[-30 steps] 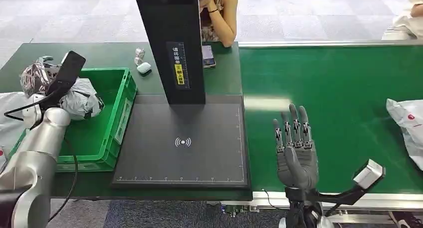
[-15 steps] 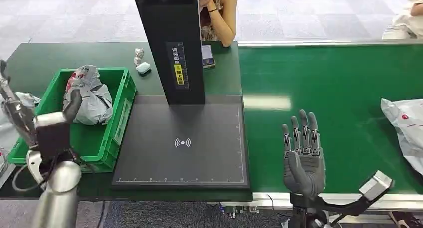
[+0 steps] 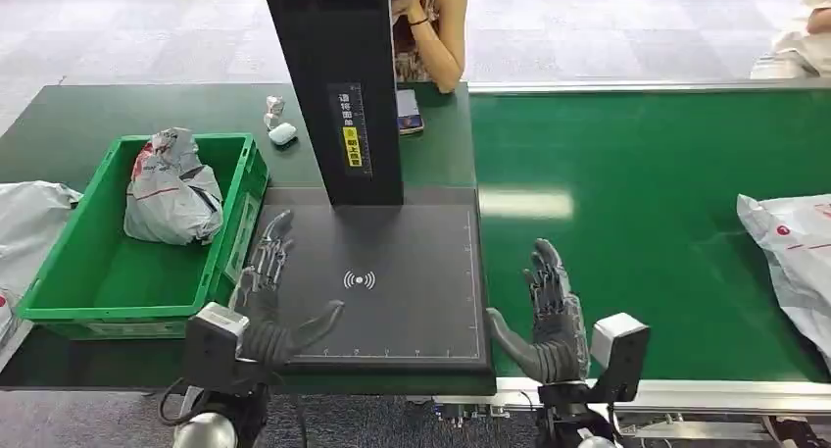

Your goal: Moved the parcel from conveyor to table for the left to box.

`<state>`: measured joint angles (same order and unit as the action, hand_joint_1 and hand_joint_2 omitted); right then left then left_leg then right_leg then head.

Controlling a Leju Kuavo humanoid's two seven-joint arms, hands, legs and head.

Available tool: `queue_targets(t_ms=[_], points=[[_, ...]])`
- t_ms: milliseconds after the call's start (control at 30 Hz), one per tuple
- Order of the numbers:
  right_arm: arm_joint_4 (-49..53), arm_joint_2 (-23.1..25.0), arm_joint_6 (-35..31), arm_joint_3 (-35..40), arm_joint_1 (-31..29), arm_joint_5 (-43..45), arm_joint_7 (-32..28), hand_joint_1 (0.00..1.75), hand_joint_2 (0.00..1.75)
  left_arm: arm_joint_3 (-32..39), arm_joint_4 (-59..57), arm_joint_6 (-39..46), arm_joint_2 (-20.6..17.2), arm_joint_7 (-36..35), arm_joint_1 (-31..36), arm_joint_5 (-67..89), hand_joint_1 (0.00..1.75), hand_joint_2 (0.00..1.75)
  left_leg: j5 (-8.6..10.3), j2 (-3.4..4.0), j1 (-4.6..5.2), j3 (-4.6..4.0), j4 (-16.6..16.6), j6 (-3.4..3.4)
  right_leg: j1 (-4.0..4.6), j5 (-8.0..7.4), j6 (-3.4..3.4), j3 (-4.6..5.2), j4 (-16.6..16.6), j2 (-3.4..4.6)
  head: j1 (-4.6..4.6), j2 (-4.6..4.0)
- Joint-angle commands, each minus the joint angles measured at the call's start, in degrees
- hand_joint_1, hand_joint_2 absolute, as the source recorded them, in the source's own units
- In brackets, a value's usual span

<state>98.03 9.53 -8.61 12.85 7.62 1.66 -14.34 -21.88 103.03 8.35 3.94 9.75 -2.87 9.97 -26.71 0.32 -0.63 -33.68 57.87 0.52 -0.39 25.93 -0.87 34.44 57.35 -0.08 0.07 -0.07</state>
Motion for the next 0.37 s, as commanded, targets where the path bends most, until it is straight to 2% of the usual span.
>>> queue_targets(t_ms=[33,367], points=[[-8.59,-1.77,0.81,1.96,-2.32,-2.45,0.21,0.0,1.75,-2.35,-5.94,-0.77,0.94,-1.04,-2.36,2.22,0.0,1.75,-0.05,0.02,0.01,0.38,-0.22,-0.03,-0.01,0.04,0.04,-0.36,-0.21,0.04,0.0,0.0],[-7.2,-2.36,-0.61,3.49,0.18,-2.06,-1.49,0.0,1.75,-2.41,-7.14,-2.76,0.7,-1.18,-2.31,3.14,0.0,1.75,-0.02,-0.1,0.0,0.27,-0.17,-0.02,0.0,0.06,0.03,-0.29,-0.16,-0.08,0.0,0.0]])
